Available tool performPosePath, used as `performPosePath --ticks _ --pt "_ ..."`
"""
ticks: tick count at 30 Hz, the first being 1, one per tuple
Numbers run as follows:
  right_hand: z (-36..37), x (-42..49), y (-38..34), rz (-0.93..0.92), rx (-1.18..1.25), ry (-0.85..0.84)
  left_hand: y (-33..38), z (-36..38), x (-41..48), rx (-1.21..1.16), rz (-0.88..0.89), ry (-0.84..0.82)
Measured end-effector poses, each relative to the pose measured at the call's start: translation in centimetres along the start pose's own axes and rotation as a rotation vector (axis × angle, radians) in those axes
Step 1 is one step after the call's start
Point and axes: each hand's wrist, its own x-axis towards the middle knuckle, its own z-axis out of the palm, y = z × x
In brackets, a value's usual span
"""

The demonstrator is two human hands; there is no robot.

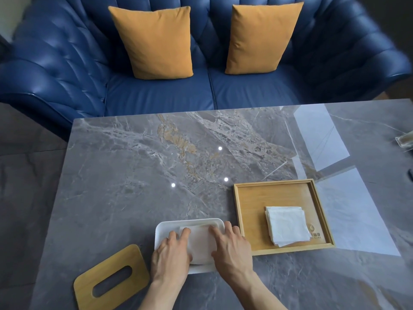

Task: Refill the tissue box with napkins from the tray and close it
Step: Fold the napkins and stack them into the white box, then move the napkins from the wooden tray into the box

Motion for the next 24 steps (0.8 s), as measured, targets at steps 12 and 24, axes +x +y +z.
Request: performPosePath --ticks 12,24 --pt "-5.5 -3.1 9.1 -0.071 0.431 0.253 4.7 -5.0 -1.5 0.029 0.06 0.13" --pt "-4.9 -1.2 23.9 0.446 0.486 0.206 17.9 -0.2 1.5 -0.149 0.144 0.063"
